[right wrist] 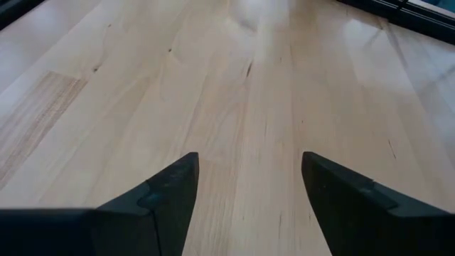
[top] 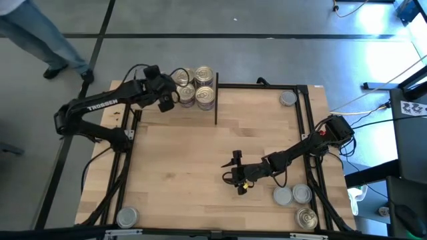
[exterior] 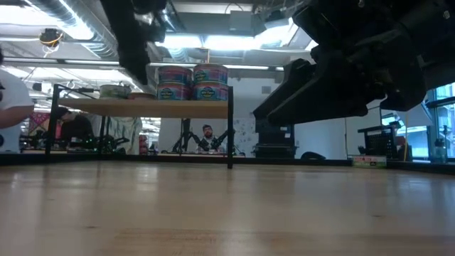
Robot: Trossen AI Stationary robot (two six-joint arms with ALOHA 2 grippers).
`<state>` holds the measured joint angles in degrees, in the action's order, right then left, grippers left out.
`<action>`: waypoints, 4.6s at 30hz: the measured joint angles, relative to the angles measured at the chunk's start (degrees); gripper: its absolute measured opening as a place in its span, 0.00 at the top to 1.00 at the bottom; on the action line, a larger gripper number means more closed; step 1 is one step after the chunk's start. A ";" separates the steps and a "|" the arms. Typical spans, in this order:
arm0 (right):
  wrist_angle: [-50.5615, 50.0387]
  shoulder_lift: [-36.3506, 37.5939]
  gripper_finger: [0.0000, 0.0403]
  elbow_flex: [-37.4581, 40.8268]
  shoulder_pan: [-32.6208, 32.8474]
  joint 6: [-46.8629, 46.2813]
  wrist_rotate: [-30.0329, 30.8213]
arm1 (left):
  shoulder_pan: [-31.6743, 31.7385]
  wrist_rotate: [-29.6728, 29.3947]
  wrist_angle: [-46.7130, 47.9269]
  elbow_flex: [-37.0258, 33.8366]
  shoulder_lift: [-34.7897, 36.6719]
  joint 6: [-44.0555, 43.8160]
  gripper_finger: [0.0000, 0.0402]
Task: Stack canned seafood by type on shelf
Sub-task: Put the green tuna can on the shelf
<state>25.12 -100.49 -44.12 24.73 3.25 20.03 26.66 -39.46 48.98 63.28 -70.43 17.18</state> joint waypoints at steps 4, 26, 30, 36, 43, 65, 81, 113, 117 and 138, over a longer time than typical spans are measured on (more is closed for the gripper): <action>0.04 0.00 0.38 0.00 0.00 0.00 0.02 | -6.50 -2.56 10.25 4.38 0.00 -10.16 0.30; 0.35 0.00 0.38 0.00 0.00 -0.11 -0.11 | -54.48 14.03 27.92 8.03 0.09 -64.74 0.30; 0.37 0.00 0.38 0.00 0.00 -0.11 -0.13 | -56.79 14.11 27.52 8.03 0.09 -70.76 0.30; 0.37 0.00 0.38 0.00 0.00 -0.11 -0.13 | -58.30 21.31 20.56 7.12 -3.22 -70.62 0.30; 0.28 0.00 0.38 0.00 0.00 -0.17 -0.15 | -64.42 42.22 20.71 6.41 -13.99 -77.14 0.30; 0.43 0.00 0.38 0.00 0.00 -1.29 0.01 | -85.15 66.97 4.83 6.43 -34.30 -102.59 0.50; 0.79 0.00 0.38 0.00 0.00 -1.27 0.48 | -85.93 62.14 7.17 5.10 -35.56 -89.23 0.57; 0.92 0.00 0.38 0.00 0.00 -1.25 0.50 | -67.91 46.39 10.03 3.04 -35.10 -68.72 0.58; 0.92 0.00 0.38 0.00 0.00 -1.25 0.50 | -64.61 42.57 10.89 3.04 -35.08 -63.68 0.58; 0.33 0.00 0.38 0.00 0.00 -1.25 0.50 | -48.56 30.45 2.36 3.04 -34.98 -42.34 0.58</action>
<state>25.45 -100.49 -44.12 24.73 2.00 20.53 -21.90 -9.00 51.34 66.32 -105.41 -25.16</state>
